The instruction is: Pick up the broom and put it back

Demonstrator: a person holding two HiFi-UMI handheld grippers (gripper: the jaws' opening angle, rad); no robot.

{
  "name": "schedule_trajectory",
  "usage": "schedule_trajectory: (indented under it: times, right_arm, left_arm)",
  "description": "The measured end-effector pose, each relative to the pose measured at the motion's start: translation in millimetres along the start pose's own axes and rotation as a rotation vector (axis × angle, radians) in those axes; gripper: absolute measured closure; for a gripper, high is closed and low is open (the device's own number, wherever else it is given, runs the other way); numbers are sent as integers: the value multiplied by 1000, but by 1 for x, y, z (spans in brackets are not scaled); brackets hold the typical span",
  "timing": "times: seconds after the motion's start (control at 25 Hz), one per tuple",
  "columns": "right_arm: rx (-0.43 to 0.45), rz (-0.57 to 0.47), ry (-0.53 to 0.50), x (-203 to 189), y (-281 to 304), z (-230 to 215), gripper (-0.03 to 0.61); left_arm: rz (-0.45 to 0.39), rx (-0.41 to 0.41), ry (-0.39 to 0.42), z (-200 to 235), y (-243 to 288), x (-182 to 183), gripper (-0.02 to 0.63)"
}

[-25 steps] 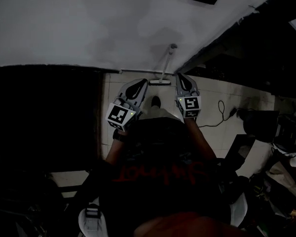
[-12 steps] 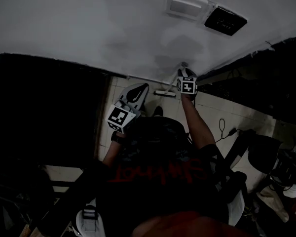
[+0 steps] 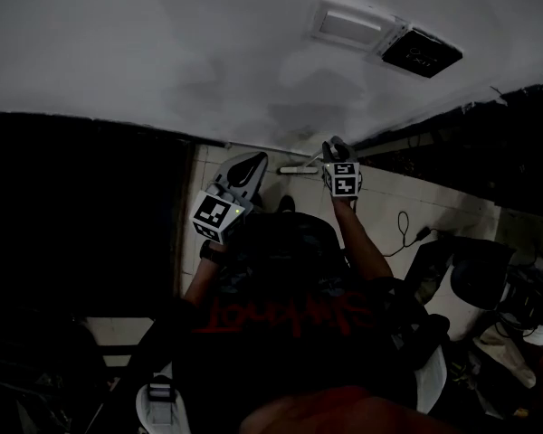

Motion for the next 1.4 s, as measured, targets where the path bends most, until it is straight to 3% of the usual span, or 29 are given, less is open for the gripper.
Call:
schedule_trajectory:
  times: [0.16, 0.36, 0.56, 0.84, 1.04, 1.24, 1.4]
  right_arm:
    - [16, -137, -1, 12, -81, 12, 479]
    - [-24, -415, 17, 65, -185, 16, 480]
    - [-21, -568, 48, 101, -231, 22, 479]
    - [-24, -573, 41, 112, -239, 30, 480]
    - [-30, -546, 49, 102, -244, 29, 480]
    - [-33, -469, 60, 69, -223, 22, 479]
    - [-32, -365, 52, 25, -159, 7, 479]
  left_arm:
    - [-40, -63, 29, 6, 17, 8, 611]
    - [-61, -171, 57, 0, 36, 20, 609]
    - [-56, -234, 65, -10, 45, 31, 609]
    - [-93, -267, 30, -10, 48, 33, 608]
    - [-102, -276, 91, -7, 53, 24, 609]
    - [-53, -240, 67, -14, 55, 21, 609]
    - [-38, -218, 79, -17, 54, 16, 611]
Point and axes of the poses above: the fingertips, and each gripper's own axes: y forward along the fingers, z to its left, x out of its top, the point moved 9 cm from there along -y, backward along the fingers, and after that the axes turned 3 degrees about -x, right-handed, at the moved point
